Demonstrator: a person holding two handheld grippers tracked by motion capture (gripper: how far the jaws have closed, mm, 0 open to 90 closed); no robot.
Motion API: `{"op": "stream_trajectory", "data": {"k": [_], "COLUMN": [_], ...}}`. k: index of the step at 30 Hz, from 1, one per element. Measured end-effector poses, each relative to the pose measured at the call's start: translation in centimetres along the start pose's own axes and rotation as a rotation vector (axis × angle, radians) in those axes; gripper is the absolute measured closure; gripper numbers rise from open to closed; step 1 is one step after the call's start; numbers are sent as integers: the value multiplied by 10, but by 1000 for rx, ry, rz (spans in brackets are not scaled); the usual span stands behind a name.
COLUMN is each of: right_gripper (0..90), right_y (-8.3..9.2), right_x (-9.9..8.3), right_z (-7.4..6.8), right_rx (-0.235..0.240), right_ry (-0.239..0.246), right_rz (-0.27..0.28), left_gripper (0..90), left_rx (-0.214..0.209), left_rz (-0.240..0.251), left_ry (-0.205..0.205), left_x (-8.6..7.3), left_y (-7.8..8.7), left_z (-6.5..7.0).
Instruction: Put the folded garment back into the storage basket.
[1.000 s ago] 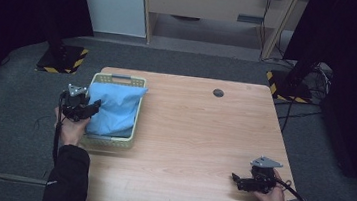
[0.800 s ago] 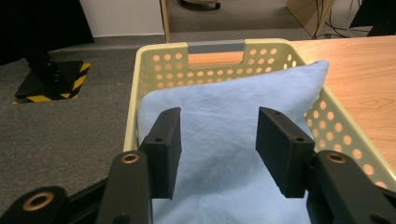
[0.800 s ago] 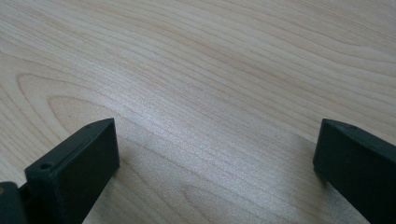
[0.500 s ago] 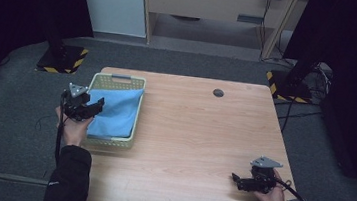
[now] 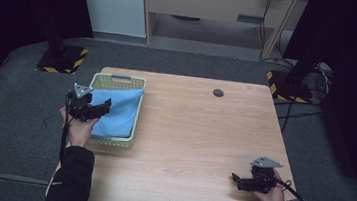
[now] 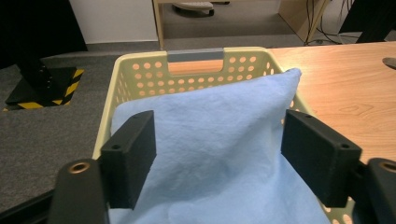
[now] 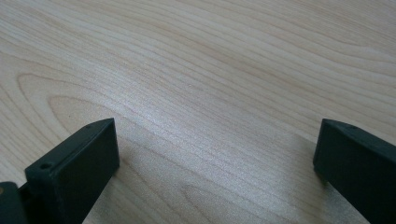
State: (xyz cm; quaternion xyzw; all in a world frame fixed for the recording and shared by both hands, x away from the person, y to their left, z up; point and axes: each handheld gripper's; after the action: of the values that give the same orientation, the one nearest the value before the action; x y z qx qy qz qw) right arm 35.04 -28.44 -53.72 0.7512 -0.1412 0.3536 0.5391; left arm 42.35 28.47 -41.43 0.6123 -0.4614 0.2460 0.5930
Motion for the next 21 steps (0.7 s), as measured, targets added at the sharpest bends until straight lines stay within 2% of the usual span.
{"op": "stream_trajectory", "data": {"k": [13,21], "right_gripper": [3,3], "right_y": [0,0], "right_x": [0,0], "right_z": [0,0], "right_rx": [0,0], "right_ry": [0,0], "right_rz": [0,0], "left_gripper": [184,151], "left_rx": [-29,-55], "left_rz": [21,50], "left_ry": [-19,-25], "left_x": [4,9], "left_y": [-1,0], "left_z": [15,25]}}
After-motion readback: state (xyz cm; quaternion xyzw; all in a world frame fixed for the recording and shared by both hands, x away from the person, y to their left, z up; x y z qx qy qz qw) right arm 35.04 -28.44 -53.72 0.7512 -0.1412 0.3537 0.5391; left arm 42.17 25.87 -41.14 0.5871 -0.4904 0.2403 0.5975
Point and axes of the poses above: each handheld gripper's, and its own axes: y roughly backward along the jaws, x roughly out of its top, z roughly to its right, and after that the axes turned 13 degrees about -y, right-handed
